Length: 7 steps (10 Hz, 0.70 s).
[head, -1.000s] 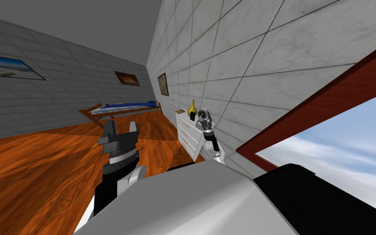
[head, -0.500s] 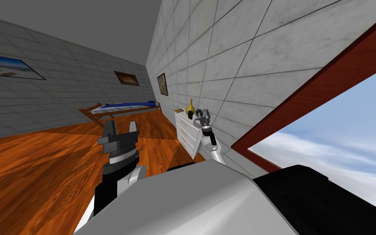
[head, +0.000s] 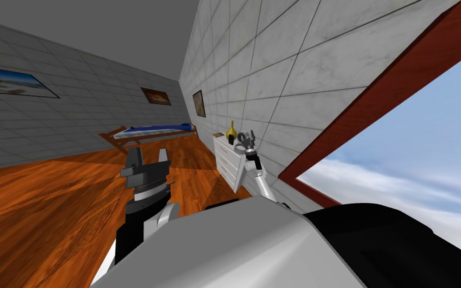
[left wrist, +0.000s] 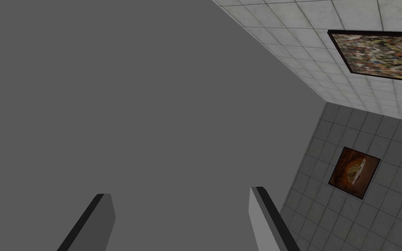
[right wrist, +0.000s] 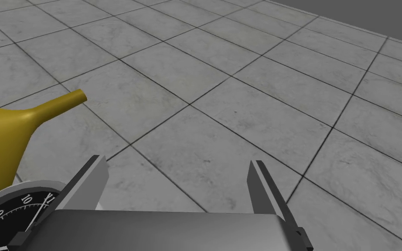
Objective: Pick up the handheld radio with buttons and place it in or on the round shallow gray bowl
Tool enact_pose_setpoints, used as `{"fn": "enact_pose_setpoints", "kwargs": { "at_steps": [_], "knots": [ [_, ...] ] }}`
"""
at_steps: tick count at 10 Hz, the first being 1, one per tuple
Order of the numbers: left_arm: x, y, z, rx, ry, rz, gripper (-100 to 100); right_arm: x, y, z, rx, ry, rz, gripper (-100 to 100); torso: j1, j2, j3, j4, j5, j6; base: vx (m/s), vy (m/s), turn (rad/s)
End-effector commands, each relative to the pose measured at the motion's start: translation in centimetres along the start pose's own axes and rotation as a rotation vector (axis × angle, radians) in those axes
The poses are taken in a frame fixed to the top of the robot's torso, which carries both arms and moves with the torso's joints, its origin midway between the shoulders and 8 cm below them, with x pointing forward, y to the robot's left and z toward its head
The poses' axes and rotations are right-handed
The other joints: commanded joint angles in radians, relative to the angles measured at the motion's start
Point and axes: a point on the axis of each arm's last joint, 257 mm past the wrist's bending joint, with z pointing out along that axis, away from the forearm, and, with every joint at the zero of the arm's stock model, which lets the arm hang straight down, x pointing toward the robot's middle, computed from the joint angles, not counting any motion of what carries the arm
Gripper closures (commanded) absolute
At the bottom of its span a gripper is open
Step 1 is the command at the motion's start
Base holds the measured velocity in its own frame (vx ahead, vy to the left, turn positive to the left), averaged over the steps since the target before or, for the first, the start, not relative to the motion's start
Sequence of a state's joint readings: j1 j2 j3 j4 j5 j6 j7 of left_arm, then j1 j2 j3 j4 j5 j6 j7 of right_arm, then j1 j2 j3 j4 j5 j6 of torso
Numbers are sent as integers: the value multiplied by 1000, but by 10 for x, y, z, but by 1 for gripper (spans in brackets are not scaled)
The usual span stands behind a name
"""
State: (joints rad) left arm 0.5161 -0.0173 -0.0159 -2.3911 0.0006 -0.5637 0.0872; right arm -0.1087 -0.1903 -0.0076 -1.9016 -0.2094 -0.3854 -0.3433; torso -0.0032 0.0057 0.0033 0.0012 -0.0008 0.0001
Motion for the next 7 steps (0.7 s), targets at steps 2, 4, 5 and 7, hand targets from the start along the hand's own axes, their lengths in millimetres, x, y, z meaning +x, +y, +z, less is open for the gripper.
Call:
{"fn": "enact_pose_setpoints", "kwargs": {
  "at_steps": [2, 4, 5, 7],
  "knots": [
    [0, 0, 0, 0, 0, 0, 0, -3, -9, 22, 13, -9, 77, -100, 0, -1, 0, 0, 0, 0, -81, -51, 14],
    [0, 0, 0, 0, 0, 0, 0, -5, -16, 37, 22, -17, 130, -100, 1, -1, -1, 0, 0, 0, -78, -48, 20],
    [0, 0, 0, 0, 0, 0, 0, 2, -10, 47, 2, 1, 135, -100, 0, -1, 0, 0, 0, 0, -73, -41, 19],
    [0, 0, 0, 0, 0, 0, 0, 1, -17, 64, 13, -7, 190, -100, 0, -1, 0, 0, 0, 0, -81, -56, 28]
  ]
}}
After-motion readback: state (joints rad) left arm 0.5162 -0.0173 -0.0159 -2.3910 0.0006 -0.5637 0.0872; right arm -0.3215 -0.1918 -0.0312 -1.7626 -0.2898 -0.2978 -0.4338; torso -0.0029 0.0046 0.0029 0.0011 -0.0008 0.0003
